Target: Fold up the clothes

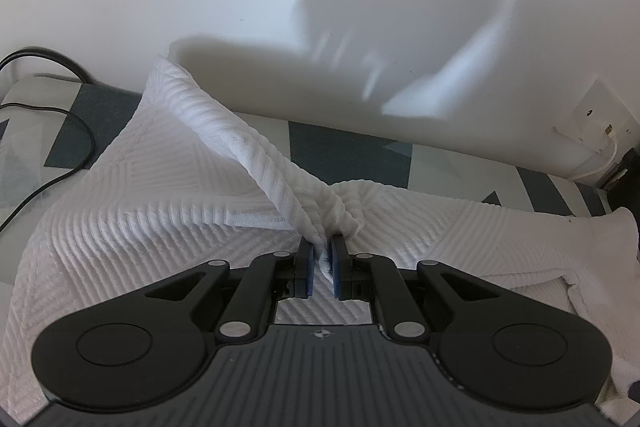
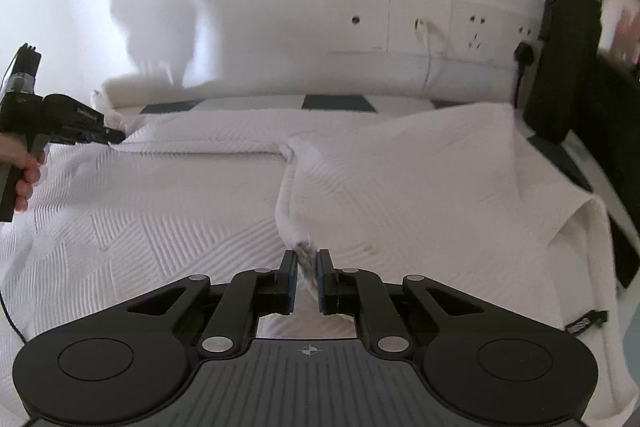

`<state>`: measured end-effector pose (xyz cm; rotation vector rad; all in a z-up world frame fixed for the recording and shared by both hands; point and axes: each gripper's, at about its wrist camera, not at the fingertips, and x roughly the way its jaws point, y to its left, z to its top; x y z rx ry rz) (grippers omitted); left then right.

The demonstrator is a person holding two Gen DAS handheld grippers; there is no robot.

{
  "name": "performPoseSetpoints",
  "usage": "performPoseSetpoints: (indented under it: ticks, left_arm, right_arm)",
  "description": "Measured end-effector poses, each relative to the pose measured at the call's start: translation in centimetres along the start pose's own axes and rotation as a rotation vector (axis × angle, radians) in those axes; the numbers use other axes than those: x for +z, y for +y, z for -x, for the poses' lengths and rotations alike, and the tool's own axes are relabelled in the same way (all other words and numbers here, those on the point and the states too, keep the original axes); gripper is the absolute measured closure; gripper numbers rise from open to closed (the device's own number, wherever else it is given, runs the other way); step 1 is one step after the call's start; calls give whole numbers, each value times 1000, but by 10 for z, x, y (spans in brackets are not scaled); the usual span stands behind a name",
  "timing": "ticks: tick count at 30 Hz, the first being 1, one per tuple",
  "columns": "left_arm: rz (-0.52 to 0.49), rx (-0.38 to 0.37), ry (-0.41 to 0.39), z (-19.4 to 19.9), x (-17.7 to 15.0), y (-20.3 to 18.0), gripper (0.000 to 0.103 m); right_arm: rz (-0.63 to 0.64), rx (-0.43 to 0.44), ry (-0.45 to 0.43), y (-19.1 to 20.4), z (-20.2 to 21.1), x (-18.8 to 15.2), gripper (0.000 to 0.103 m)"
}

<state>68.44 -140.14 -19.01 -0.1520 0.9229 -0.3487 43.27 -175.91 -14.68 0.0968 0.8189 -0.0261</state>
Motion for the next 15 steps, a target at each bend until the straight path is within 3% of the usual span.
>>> performPoseSetpoints:
  ticks: [3,5,7,12,15]
  left_arm:
    - [2,-3,0,-1,0,-1,92]
    - [5,-1,-2,-1,0,-2,92]
    - [5,-2,-2,-2,0,-2,92]
    - [7,-3,-1,-2,0,-2,92]
    - [9,-6,-1,-2,0,-1,92]
  right_arm:
    - [13,-1,10,1,-9,-1,77]
    - [5,13,10,3,-13,-2,81]
    - [-27,24,7,3,-17,0,93]
    - [-135,34,-13,-10,-17,7,95]
    - [-133,33,-40,-14,-6,14,95]
